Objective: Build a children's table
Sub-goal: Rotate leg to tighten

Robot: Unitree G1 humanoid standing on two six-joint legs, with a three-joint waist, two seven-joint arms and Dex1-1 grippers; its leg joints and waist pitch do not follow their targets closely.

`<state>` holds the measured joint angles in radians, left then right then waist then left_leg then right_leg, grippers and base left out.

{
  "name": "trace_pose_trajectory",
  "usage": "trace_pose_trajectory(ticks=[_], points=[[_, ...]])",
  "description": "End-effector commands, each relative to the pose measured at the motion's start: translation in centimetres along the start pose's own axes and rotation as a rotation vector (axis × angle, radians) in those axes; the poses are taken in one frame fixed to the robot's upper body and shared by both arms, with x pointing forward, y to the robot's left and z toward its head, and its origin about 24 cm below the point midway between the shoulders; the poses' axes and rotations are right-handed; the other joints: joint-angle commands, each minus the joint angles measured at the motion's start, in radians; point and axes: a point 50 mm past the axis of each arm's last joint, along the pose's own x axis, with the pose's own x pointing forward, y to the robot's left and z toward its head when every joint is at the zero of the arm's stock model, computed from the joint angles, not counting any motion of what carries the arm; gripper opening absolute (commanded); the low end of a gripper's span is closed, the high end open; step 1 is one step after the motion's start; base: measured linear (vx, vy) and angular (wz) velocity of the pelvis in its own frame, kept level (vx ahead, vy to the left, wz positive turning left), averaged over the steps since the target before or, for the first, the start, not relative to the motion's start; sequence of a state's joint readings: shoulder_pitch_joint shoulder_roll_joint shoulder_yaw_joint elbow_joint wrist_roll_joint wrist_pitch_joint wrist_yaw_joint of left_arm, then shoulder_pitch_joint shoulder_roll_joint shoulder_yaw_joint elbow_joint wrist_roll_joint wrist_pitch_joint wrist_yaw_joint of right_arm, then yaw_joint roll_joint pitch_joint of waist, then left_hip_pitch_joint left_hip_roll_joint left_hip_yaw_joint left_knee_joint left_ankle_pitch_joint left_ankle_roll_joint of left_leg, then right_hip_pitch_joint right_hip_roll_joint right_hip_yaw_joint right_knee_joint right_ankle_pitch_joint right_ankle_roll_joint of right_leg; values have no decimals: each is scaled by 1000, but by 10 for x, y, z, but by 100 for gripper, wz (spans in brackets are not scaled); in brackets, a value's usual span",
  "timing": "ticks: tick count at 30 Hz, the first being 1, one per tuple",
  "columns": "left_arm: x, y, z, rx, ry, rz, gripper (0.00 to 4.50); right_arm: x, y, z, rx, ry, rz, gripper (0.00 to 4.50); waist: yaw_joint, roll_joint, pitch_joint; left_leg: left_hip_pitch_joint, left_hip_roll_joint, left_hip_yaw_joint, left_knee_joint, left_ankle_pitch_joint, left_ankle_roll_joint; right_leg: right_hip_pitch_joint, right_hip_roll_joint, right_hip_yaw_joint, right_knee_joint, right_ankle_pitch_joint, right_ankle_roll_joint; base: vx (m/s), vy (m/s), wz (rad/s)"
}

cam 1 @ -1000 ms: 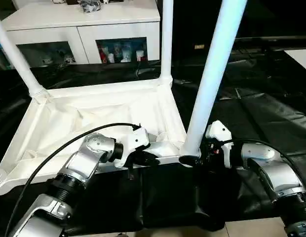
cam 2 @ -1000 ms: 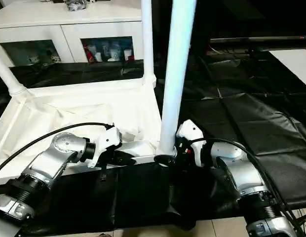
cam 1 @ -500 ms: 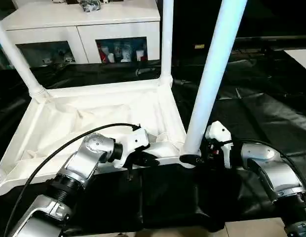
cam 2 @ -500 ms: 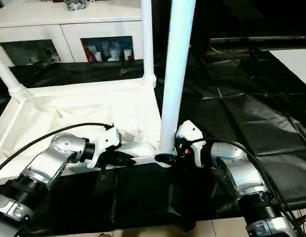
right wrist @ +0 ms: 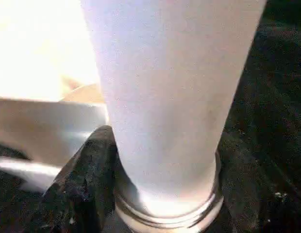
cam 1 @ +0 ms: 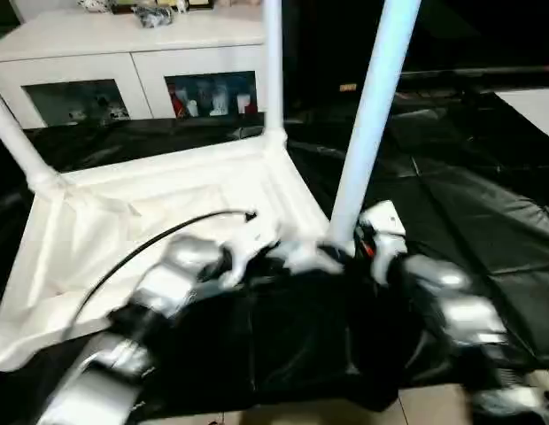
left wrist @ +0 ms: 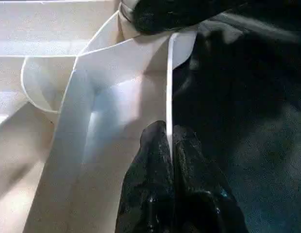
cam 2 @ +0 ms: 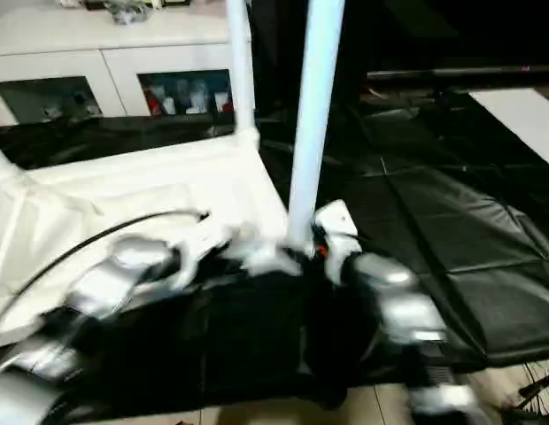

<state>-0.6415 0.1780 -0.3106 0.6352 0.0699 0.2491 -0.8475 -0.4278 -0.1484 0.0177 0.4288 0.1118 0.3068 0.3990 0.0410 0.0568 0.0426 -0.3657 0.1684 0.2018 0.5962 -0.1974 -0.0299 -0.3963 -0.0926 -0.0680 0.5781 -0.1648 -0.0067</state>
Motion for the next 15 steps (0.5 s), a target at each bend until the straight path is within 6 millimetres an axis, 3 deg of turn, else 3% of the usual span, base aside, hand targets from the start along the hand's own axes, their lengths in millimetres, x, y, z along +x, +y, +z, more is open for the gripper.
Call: trace_pose_trajectory(ticks=[1,2,3,6,12,13,15], points=[[13,0,-1,-52,38,100,0,8,5,-17,118,68,-121,265,-2,-14,-52,20,52,-36,-83,-306,-4,28,-62,38,-88,-457,-156,0,0,0],[22,-1,3,-57,48,146,0,15,9,-16,175,60,-197,265,-2,-9,-52,20,51,-37,-83,-303,-7,27,-63,39,-89,-457,-153,0,0,0],[26,-2,5,-57,53,168,0,19,11,-15,203,58,-231,265,-4,-4,-50,29,50,-38,-83,-331,-17,18,-61,38,-94,-480,-150,0,0,0],[38,-7,8,-24,68,205,0,29,22,-9,170,41,-252,265,-4,-8,-50,25,47,-40,-85,-355,-11,22,-62,34,-101,-489,-132,0,0,0],[40,-12,15,42,8,132,0,29,23,2,190,-39,-210,265,-2,-10,-52,20,49,-42,-89,-354,11,27,-66,35,-100,-497,-121,0,0,0],[39,-13,16,60,0,116,0,28,22,5,186,-68,-206,315,-1,-8,-53,17,50,-43,-89,-343,14,28,-68,36,-99,-487,-122,0,0,0],[39,-13,16,74,-7,103,0,27,21,11,156,-108,-203,328,0,-10,-54,15,50,-41,-88,-331,20,28,-68,37,-99,-474,-124,0,0,0]])
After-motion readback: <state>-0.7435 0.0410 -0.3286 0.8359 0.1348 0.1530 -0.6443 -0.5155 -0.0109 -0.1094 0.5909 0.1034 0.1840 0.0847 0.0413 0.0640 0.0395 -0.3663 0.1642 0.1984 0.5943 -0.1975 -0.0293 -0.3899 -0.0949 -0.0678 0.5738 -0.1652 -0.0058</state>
